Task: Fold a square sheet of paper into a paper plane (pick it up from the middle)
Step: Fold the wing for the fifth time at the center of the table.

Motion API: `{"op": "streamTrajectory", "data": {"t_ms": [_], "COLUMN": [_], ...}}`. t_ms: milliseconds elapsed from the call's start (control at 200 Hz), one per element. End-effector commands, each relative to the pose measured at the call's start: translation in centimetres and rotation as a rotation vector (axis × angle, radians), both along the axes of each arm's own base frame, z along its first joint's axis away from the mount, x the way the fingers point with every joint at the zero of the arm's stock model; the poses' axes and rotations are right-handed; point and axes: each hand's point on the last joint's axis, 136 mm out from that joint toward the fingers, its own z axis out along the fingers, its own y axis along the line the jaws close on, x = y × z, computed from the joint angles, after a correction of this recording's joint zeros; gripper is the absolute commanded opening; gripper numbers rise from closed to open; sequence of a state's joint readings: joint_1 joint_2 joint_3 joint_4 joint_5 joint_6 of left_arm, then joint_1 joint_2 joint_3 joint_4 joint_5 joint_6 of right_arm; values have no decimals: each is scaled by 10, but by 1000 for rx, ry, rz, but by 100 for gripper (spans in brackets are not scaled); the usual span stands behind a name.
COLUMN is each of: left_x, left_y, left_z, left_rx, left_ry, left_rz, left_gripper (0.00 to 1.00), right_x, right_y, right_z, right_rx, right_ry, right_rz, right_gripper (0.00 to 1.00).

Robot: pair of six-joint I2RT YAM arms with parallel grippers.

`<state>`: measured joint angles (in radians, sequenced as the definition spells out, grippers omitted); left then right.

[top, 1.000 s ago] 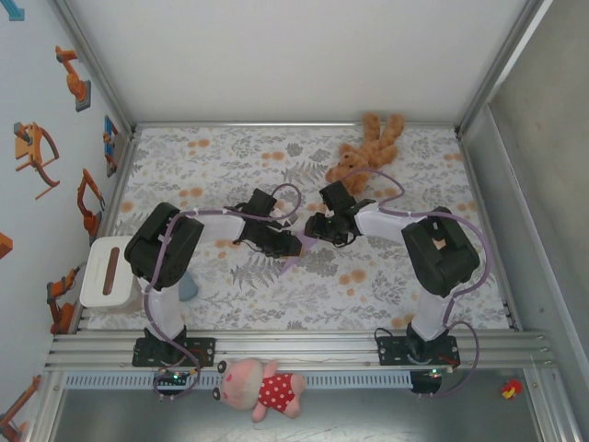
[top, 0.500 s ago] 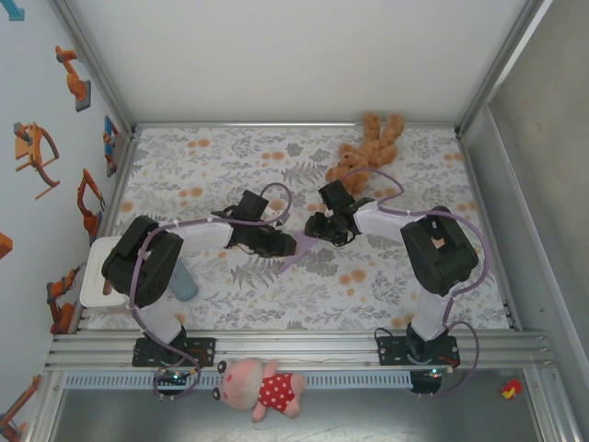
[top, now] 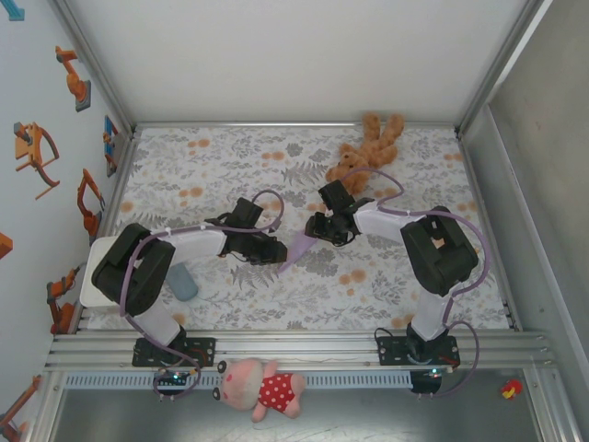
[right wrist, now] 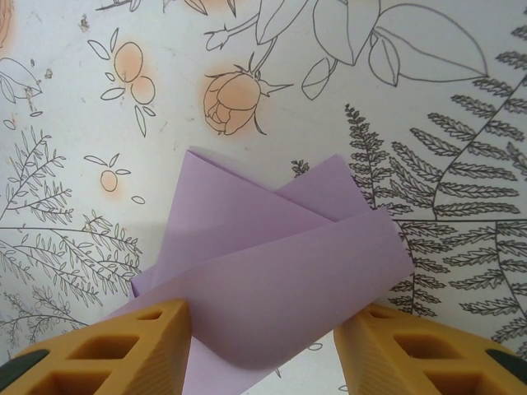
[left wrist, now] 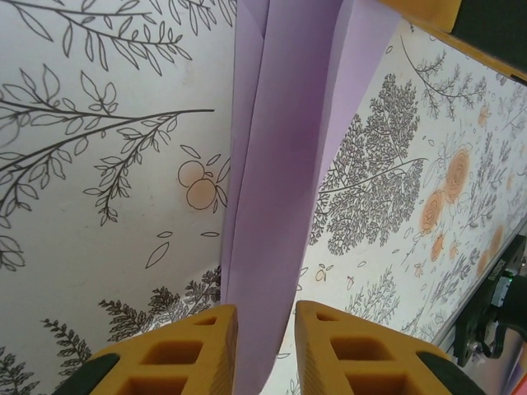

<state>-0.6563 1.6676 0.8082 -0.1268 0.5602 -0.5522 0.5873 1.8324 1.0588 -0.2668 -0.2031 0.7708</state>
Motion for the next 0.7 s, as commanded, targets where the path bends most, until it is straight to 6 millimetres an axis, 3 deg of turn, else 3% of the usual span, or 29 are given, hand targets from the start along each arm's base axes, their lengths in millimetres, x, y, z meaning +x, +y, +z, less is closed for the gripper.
{"op": "streamTrajectory", "data": {"t_ms": [0, 451, 696], "left_x": [-3, -10, 0], "left_y": [0, 2, 6], "left_z": [-6, -27, -5], "left_rx": [11, 86, 101], "left_ry": [26, 60, -15], "left_rz": [7, 3, 27], "left_gripper": [23, 18, 22], "right_x": [-20, -29, -31], "right_y": [-25, -30, -31], "right_z": [-43, -54, -56], "right_rx": [-139, -179, -187], "right_ry": [97, 131, 131], "right_rz": [-33, -25, -21], "right_gripper": [50, 44, 42]}}
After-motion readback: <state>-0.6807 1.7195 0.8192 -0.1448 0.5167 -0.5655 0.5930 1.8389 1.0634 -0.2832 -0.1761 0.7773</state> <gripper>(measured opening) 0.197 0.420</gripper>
